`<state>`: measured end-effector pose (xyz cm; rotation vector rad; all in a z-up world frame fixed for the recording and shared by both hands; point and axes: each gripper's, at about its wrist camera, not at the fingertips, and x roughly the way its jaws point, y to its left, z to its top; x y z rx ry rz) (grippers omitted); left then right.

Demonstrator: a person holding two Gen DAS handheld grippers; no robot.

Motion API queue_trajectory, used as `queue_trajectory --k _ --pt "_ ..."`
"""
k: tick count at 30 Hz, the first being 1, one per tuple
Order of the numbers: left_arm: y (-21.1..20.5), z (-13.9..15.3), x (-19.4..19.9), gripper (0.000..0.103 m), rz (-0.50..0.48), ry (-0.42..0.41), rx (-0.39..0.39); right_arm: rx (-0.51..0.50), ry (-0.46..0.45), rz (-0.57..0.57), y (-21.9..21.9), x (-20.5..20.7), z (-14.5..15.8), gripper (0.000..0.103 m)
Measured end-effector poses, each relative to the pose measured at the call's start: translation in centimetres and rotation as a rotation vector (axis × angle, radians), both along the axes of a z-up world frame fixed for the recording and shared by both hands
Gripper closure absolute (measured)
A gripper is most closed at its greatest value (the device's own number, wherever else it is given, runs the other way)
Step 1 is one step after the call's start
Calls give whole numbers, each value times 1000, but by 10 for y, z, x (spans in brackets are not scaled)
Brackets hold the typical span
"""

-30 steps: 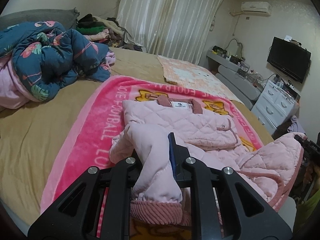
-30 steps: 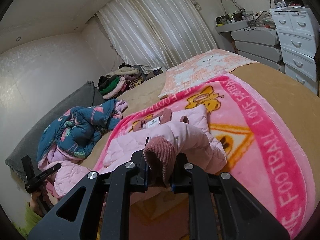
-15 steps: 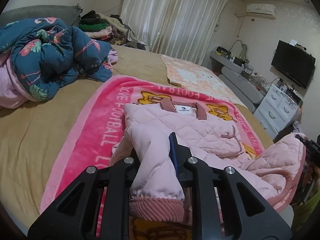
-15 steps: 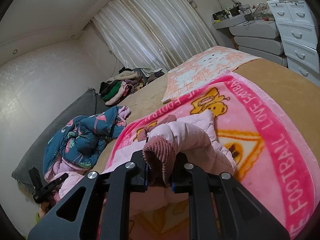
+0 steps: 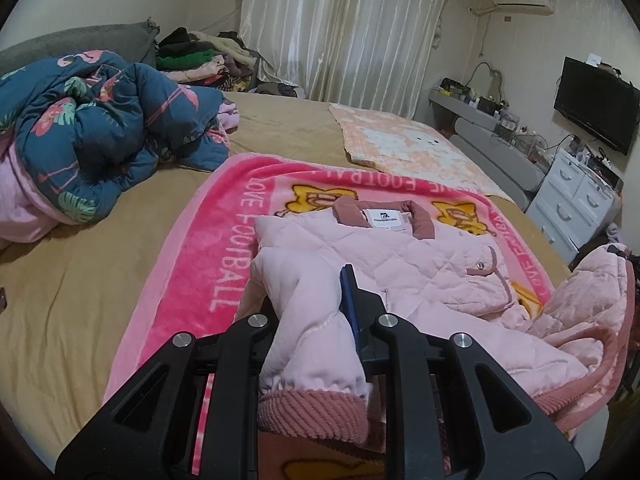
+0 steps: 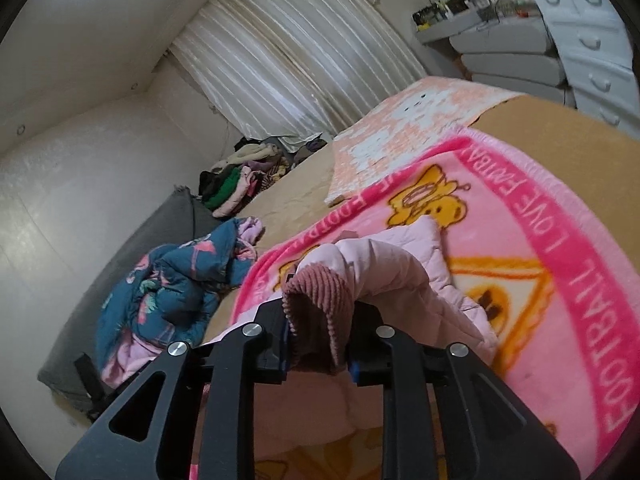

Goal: Fold large clothes

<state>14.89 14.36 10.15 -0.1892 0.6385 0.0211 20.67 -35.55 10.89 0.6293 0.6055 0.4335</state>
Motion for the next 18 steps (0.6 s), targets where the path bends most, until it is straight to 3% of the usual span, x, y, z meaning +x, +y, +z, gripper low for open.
queue_trajectory --k 7,16,18 --pt "3 -6 19 90 7 13 1 62 37 27 -1 23 -9 72" --pt "7 -17 50 90 18 43 2 113 51 27 -6 49 -22 49" --pt "7 -20 55 90 20 47 0 129 40 32 -7 51 -25 39"
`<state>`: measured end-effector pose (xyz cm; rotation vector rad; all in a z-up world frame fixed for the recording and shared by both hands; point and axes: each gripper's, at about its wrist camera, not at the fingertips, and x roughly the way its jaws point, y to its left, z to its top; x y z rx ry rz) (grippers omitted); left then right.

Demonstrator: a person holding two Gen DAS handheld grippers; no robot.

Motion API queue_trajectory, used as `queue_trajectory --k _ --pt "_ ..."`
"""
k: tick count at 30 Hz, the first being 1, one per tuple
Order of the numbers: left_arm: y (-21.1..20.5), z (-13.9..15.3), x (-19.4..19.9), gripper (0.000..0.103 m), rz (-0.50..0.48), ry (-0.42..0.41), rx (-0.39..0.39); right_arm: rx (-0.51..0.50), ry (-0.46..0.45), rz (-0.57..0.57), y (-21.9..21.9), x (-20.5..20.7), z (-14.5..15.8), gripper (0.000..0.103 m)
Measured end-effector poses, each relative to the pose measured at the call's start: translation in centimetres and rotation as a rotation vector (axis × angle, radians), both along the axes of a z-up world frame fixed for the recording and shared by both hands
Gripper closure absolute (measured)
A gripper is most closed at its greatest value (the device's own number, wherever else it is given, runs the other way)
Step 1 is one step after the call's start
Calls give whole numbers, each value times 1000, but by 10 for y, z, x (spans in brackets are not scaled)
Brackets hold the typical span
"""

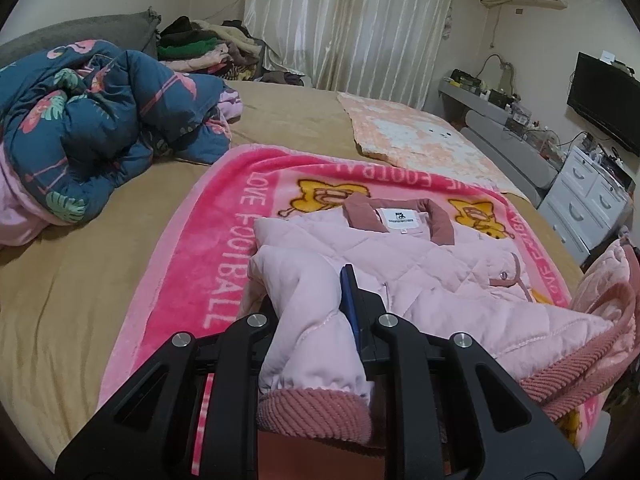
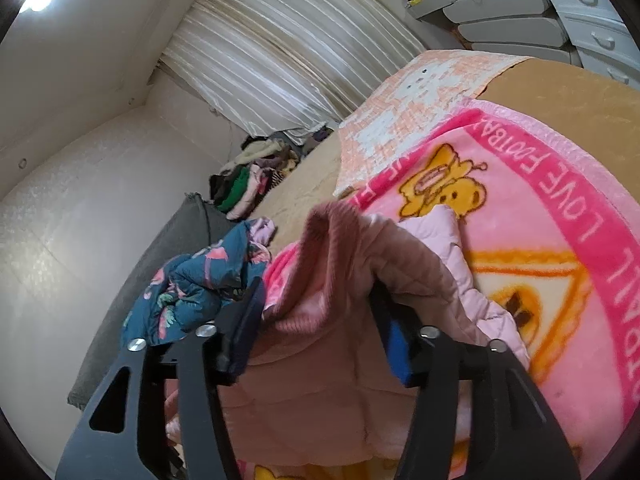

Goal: Fold large clothes

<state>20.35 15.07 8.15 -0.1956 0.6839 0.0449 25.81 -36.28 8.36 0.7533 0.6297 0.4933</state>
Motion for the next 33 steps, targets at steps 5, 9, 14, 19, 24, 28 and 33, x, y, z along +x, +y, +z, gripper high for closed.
queue_trajectory --k 5,9,14,19,24,28,33 --pt "0 -8 12 90 7 13 -4 -23 -37 0 2 3 -6 31" --pt "0 -13 20 90 10 19 -7 -17 -92 -6 -4 1 -9 23" --pt "-1 -19 28 90 12 29 -8 -8 -157 -51 -18 -5 -11 16" --pt "1 -27 34 89 14 41 -14 -188 -161 -112 -18 -12 -20 12" --pt "3 -36 40 88 18 61 -15 -401 -135 -128 -4 -25 -41 7" --pt "2 -40 41 87 21 67 -15 -451 -74 -104 3 -19 -70 7" --pt "2 -42 41 85 18 59 -12 -434 -34 -79 12 -9 -99 11"
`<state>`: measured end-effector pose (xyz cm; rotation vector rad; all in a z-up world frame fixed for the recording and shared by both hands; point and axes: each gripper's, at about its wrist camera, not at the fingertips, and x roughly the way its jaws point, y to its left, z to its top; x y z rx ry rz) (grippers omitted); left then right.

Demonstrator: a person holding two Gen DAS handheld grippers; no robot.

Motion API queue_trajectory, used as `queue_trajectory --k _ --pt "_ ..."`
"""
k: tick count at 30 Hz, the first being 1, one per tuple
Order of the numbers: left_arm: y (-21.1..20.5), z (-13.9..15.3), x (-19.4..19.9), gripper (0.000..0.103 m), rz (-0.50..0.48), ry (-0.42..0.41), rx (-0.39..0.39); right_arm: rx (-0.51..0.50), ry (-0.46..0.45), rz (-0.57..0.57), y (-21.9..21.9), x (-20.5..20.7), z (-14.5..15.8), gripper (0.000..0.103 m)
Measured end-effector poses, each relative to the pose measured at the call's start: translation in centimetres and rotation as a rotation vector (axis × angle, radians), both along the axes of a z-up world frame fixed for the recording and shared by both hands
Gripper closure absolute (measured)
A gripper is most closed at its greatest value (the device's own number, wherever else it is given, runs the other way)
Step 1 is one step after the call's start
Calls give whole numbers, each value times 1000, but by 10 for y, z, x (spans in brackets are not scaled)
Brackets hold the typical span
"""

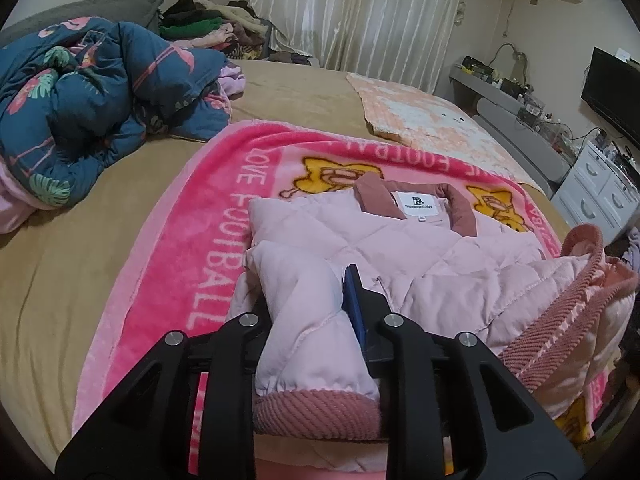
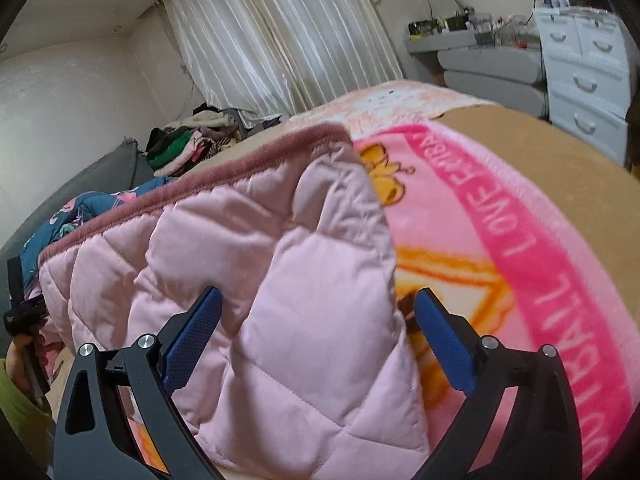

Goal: Fold large clothes

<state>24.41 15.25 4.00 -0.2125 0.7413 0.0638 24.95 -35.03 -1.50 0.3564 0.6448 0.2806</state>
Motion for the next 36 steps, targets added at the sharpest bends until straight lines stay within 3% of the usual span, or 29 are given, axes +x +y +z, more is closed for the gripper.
queue_trajectory --k 1,3,4,5,6,10,11,15,19,23,25,29,32,33,34,35,36 --pt "1 -1 -1 84 0 -4 -7 -12 2 3 4 1 -3 17" --pt "0 0 -4 75 -2 -19 -24 -99 8 -12 16 3 -8 46" --pt "0 2 -8 70 -5 -35 -41 -135 14 -8 20 5 -10 54" --pt "-1 5 -11 58 -12 -47 -56 -146 21 -4 22 6 -12 63" --pt "-2 8 -15 46 -20 -60 -68 -147 28 -14 22 8 -15 67" --pt "-12 24 -30 30 -28 -105 -46 -148 19 -37 21 6 -16 72" --pt "-14 32 -39 20 -23 -137 -23 -152 15 -37 21 6 -16 72" --pt "-13 54 -69 11 -1 -237 56 -149 -2 -48 18 2 -13 72" --pt "5 39 -68 10 61 -188 108 -101 8 -52 10 2 -13 62" --pt "24 -16 -39 10 60 -23 127 -66 -5 -37 8 -4 -10 36" --pt "29 -43 -28 10 35 45 93 -73 -15 -20 10 -11 -8 31" --pt "30 -62 -21 10 -21 72 48 -104 -10 -10 9 -23 -9 20" --pt "23 -65 -13 10 -76 64 60 -94 19 -34 5 -26 -18 22" --pt "21 -65 -10 10 -92 61 62 -83 20 -30 4 -26 -20 31" --pt "18 -65 -8 13 -109 47 62 -82 23 -29 5 -25 -22 33" --pt "14 -65 -5 30 -122 43 56 -97 20 -35 7 -25 -21 41" --pt "12 -65 -4 41 -124 40 58 -100 14 -30 9 -26 -21 52"
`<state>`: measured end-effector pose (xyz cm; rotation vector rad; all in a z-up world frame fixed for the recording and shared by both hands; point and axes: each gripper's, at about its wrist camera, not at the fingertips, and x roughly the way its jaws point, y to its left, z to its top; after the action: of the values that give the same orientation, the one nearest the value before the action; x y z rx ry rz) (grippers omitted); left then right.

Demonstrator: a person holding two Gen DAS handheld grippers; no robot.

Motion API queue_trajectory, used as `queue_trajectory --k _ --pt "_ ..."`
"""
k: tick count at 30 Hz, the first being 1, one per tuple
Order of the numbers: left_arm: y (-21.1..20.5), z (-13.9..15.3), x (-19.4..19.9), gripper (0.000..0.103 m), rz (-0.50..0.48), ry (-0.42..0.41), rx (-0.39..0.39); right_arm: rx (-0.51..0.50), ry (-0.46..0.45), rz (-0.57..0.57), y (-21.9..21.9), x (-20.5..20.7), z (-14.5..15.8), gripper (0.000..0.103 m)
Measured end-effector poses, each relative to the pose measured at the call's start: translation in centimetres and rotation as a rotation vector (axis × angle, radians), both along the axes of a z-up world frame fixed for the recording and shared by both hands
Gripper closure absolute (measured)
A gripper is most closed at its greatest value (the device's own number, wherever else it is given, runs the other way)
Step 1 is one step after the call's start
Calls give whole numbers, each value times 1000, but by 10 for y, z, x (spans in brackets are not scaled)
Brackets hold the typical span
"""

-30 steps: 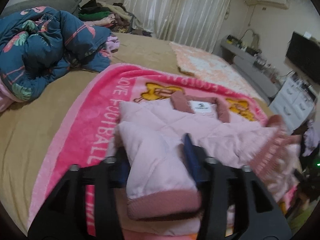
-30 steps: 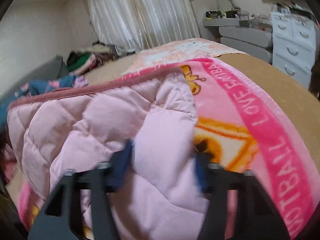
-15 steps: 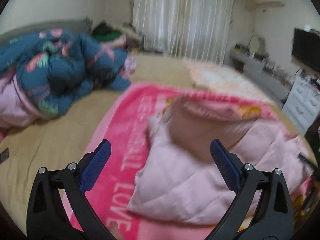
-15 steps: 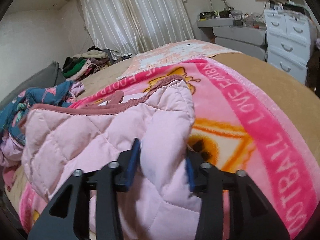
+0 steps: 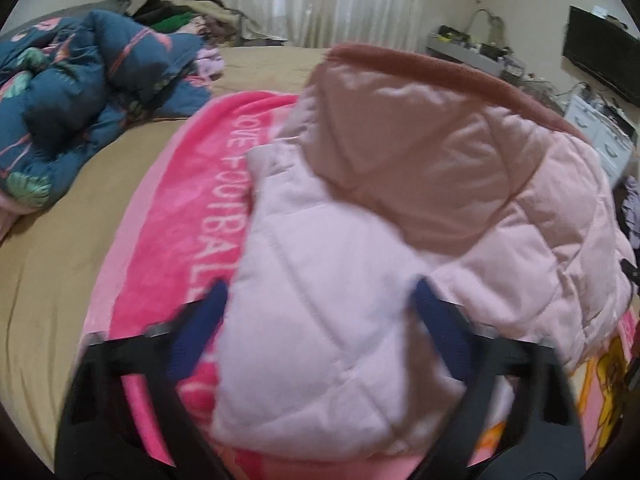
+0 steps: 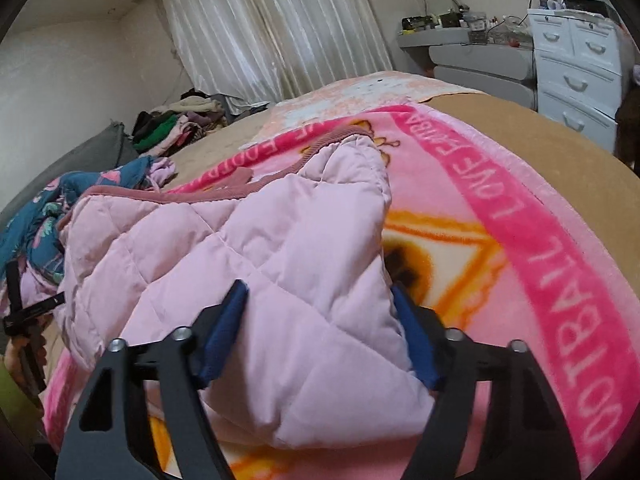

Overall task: Fold large clothes
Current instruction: 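Lift the jacket with both tools and fold it over itself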

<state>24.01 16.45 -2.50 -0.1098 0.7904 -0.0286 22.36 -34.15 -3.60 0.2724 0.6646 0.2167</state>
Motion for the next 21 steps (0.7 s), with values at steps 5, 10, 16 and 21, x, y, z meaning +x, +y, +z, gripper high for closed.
queue_trajectory --k 5,10,16,21 --pt "6 3 -4 91 14 -49 -36 30 -124 -20 -1 -9 20 82" --pt "7 32 -22 93 19 -155 -3 -20 -234 -8 14 -8 59 85" --pt "9 70 -13 93 42 -220 7 -63 -343 34 29 20 105 86" --pt "14 80 5 93 96 -234 -1 -105 -373 39 41 59 130 87"
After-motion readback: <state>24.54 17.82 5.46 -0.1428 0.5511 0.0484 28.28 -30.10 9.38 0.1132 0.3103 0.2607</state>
